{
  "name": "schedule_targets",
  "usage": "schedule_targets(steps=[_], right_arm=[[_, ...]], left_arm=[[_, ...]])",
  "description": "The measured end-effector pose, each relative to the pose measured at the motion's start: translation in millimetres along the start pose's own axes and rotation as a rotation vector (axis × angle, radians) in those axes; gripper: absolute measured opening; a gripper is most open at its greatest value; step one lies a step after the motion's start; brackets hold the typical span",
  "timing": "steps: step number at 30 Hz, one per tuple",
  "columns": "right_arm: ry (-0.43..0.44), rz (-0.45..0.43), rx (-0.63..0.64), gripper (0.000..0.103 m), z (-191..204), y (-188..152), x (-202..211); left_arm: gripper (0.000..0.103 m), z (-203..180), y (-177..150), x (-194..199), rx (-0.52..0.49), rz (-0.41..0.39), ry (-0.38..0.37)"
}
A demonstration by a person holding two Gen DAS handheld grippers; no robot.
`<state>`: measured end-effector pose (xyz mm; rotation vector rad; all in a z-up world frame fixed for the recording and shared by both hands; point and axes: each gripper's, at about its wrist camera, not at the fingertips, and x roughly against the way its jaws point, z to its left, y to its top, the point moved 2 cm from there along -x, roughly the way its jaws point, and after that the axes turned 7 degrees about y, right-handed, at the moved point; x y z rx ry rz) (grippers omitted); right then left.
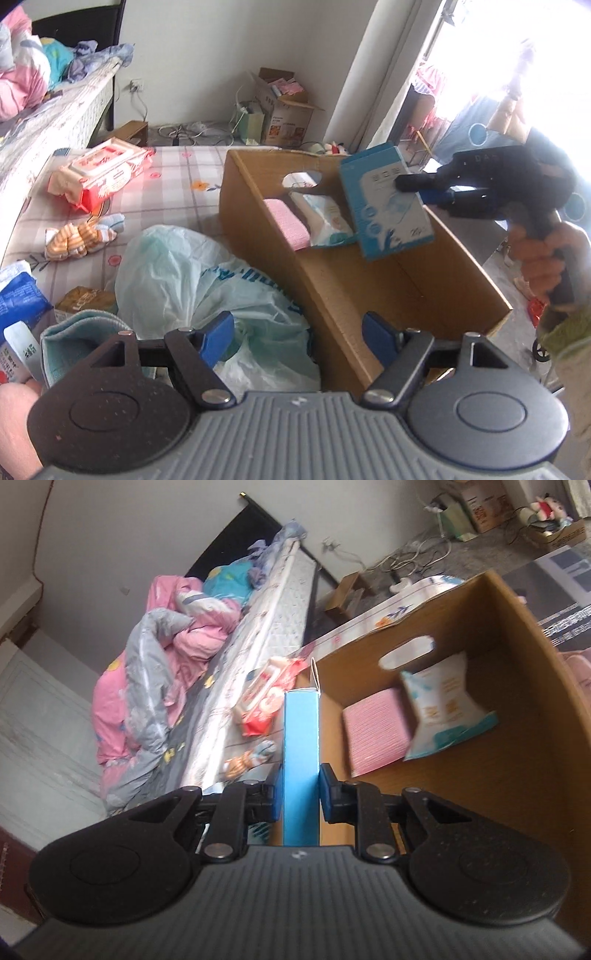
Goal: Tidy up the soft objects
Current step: 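Lift the blue bandage box and carry it toward the cardboard box, then lower the blue bandage box into the cardboard box with the right gripper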
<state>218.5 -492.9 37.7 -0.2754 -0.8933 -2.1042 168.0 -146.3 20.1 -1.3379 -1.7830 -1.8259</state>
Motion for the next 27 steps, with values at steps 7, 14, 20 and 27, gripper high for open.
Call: schedule_targets(steps=[7,14,20,27], right_arm=[[-0.18,0.014,0.057,0.018,-61,47,-30],[-0.479,0.075,0.297,0.021,-86,73,-77],[-0.531,0.029,0.34,0.021,-85,76,-71],[-0.609,0.054,0.355,0.021,-79,45,-59]], left_arm=[[0.077,15,5,-2,0.041,0.003,0.056],[0.077,19,6,-7,0.051,0.017,0.074],[0.077,23,7,-10,0.053,0.019,0.066],[0.077,28,4,-10,0.059,0.013,0.056]])
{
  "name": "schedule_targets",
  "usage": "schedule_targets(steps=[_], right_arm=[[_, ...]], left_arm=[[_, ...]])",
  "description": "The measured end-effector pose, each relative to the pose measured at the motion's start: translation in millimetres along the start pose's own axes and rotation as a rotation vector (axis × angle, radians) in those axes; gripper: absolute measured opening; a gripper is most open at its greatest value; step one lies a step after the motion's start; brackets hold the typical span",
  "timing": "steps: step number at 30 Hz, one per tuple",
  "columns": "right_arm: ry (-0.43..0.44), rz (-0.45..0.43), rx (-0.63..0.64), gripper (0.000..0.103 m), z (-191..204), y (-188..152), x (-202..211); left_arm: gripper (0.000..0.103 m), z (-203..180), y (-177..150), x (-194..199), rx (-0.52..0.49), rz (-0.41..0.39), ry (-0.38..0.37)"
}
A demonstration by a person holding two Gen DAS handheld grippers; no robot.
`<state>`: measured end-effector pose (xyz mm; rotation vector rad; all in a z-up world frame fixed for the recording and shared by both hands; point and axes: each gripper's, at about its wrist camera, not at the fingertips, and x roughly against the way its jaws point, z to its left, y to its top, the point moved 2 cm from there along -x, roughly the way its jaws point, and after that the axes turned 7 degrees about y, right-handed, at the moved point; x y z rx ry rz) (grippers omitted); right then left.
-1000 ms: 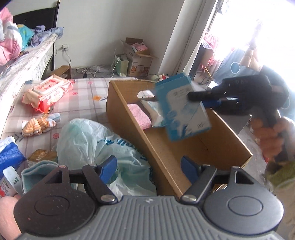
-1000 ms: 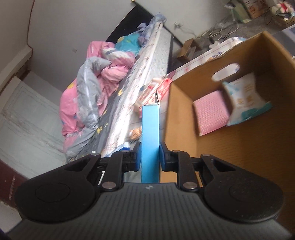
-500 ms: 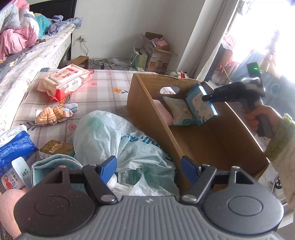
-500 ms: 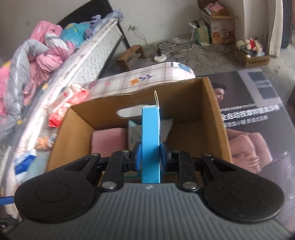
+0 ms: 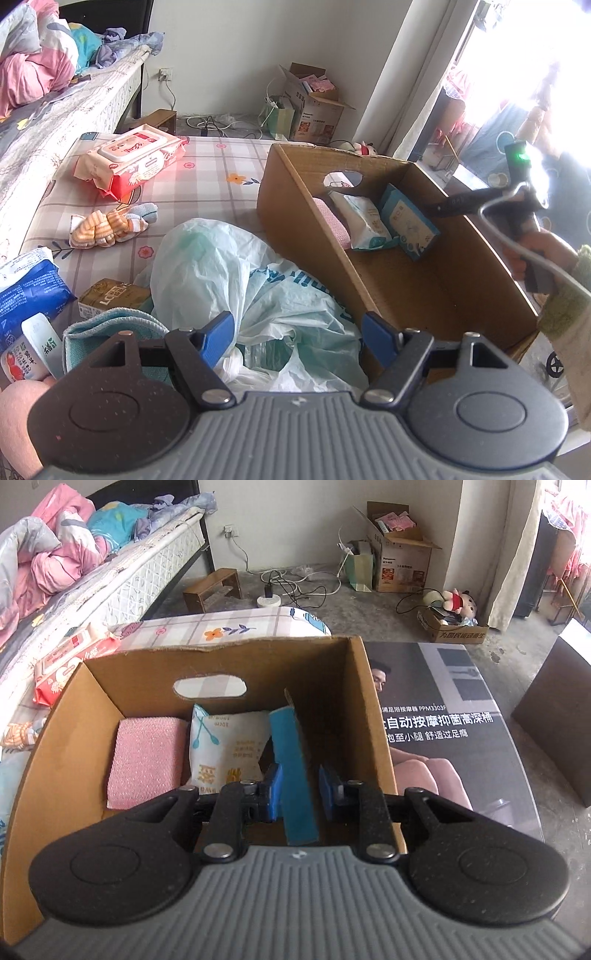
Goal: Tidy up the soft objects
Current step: 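Lower the blue bandage box into the cardboard box with the right gripper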
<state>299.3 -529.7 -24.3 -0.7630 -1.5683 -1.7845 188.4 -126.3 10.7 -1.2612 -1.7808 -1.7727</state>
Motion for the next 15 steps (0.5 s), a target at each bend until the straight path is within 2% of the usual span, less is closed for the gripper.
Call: schedule_targets(steps=[5,9,13,15], right_arm=[[-0.053,-0.004,0.032,0.021,11,-17,0],[-0.106,-0.043,0.112,0.021,28,-22,4],[-0.234,-0.015,0.231,0.02,38,-24,-15],[-0.276,0.005,0.245,0.019,38,-24,-26]], left_arm=[[0.077,5,-3,2,0.003,0.008,0.002],[0.077,10,-4,4,0.017,0.005,0.003],[0.077,12,-4,5,0.025,0.002,-0.003],[0.077,13,-4,5,0.024,0.003,-0.002]])
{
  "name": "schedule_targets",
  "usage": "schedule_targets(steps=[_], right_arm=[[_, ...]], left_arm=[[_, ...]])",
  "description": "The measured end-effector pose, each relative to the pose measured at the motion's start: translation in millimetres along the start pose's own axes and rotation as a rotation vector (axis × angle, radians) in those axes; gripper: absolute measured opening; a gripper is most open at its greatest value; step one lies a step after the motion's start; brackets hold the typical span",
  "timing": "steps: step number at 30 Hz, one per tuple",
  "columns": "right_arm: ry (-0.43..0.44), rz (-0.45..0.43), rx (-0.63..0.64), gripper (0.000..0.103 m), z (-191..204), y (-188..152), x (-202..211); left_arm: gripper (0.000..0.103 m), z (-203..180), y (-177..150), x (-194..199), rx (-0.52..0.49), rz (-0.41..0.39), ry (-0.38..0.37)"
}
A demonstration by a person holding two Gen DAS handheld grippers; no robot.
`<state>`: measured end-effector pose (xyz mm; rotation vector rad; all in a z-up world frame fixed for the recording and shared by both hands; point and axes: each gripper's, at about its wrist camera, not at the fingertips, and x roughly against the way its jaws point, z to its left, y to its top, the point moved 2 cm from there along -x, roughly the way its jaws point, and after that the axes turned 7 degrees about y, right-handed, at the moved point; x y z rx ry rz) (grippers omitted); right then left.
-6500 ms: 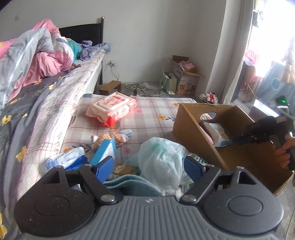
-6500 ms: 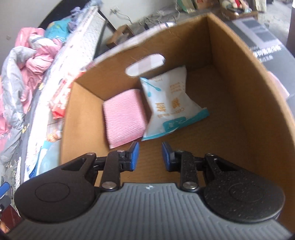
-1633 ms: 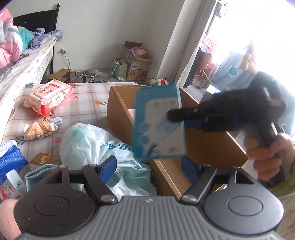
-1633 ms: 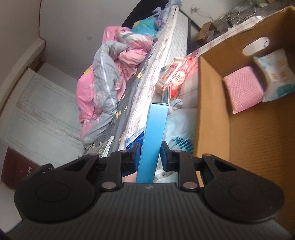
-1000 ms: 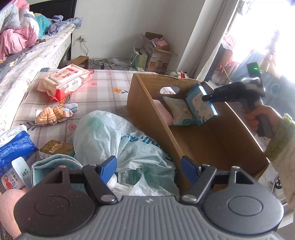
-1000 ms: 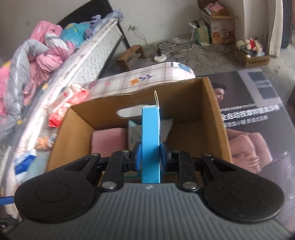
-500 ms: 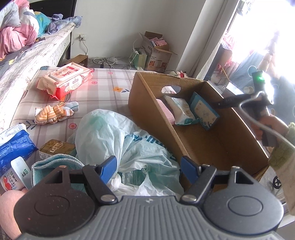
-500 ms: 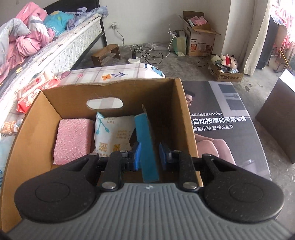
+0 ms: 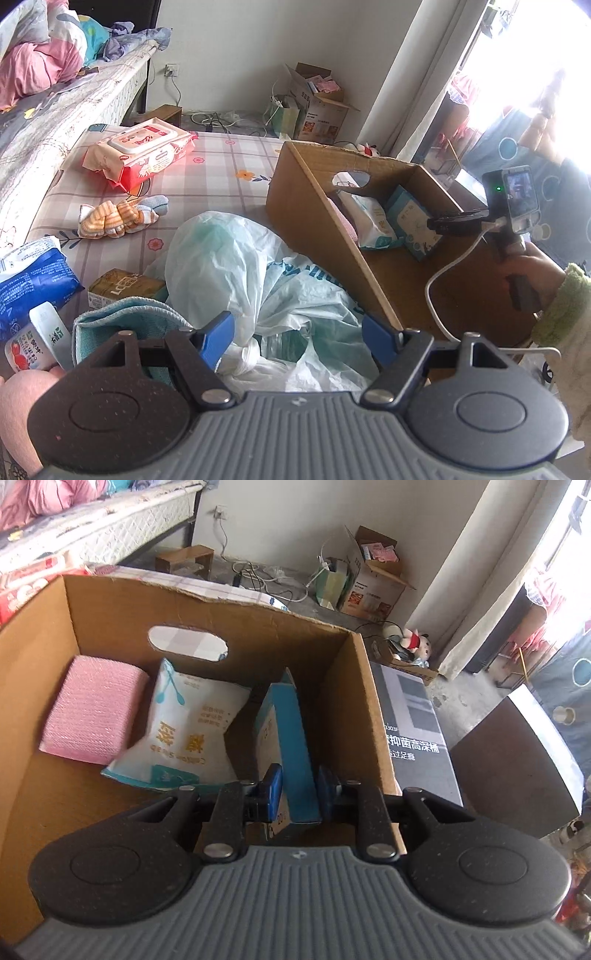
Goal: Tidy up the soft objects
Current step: 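Lower the blue bandage box into the cardboard box with the right gripper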
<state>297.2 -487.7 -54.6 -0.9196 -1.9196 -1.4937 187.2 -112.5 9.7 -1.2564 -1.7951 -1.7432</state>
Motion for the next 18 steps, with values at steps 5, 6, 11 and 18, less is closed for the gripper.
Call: schedule_targets(steps=[5,6,11,18], right_arm=[[0.007,-0.014,-0.062,0.016,-6,6,-9],[0.038,-0.019,-0.098,0.015,-9,8,-8],[0.148,-0.015,-0.238,0.01,-27,18,-13],[0.024,-0.004,-0.062,0.019,-7,19,-18]], left_arm=[[0.077,3,-2,0,0.007,0.005,0.001],[0.077,4,-1,-1,0.011,0.006,0.0],[0.077,4,-2,-1,0.018,0.006,-0.011],[0.077,5,-3,1,0.02,0.003,-0.01]])
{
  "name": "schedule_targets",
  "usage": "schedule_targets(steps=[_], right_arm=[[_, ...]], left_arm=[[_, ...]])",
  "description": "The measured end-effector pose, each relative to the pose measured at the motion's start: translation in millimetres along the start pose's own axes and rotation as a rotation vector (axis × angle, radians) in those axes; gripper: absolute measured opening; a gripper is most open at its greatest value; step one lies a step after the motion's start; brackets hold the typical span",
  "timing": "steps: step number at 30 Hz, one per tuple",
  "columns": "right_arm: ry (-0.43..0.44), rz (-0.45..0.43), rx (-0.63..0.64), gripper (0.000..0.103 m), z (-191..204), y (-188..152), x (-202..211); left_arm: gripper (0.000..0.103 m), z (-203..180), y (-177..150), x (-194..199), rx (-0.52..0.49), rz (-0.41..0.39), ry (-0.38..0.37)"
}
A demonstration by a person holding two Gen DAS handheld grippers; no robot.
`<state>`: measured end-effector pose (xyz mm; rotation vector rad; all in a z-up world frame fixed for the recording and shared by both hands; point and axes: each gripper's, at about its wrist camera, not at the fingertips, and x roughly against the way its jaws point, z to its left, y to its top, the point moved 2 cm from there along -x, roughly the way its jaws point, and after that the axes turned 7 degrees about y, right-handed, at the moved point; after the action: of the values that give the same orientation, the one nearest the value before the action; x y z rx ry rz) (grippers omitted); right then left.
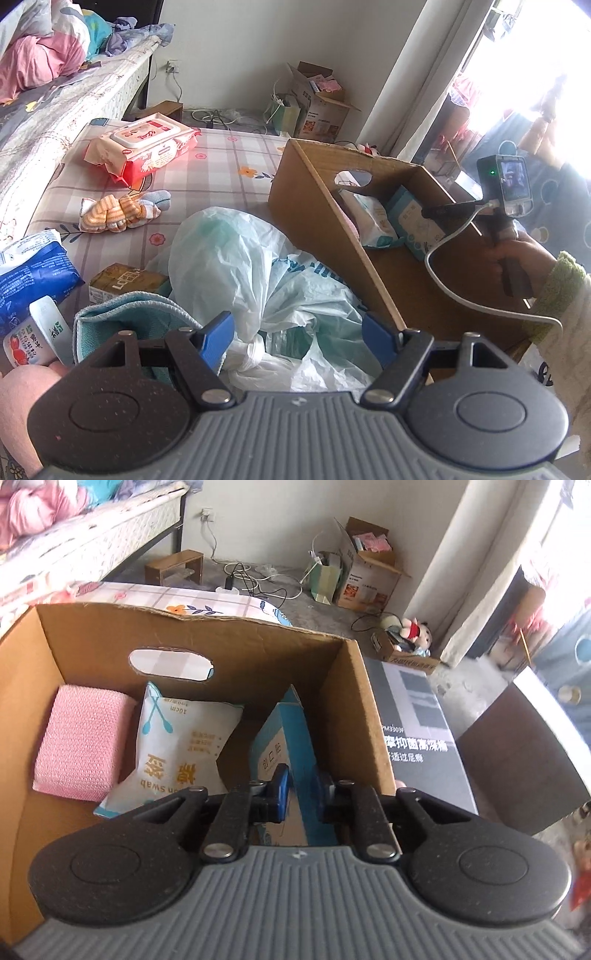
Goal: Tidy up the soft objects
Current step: 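Lower the blue bandage box into the cardboard box with the right gripper, then open the right gripper and withdraw it from the box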
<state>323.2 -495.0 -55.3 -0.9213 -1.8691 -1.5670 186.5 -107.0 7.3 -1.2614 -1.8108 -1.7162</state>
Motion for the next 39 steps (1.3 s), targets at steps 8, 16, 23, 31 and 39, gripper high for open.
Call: schedule_targets(steps=[8,16,23,31,39], right_arm=[[-0.049,0.061,0.126,0.029,17,3,-19],[0.123,-0.003,-0.034,0.02,6,22,5],[0.383,-0.003,-0.282,0.022,-29,35,12],[0.109,-0.026,-0.074,0.044,-9,21,7],[0.204,-0.033,-0.135,0.043,-9,10,29]], left_arm=[[0.077,6,0,1,0.012,-0.001,-0.002],[0.077,12,-1,3,0.019,-0.003,0.002],[0.077,14,-2,3,0.025,-0.004,-0.005],[0.077,16,-2,5,0.021,-0.005,-0.001],[0.078,18,-3,10,0.019,-0.021,0.022]])
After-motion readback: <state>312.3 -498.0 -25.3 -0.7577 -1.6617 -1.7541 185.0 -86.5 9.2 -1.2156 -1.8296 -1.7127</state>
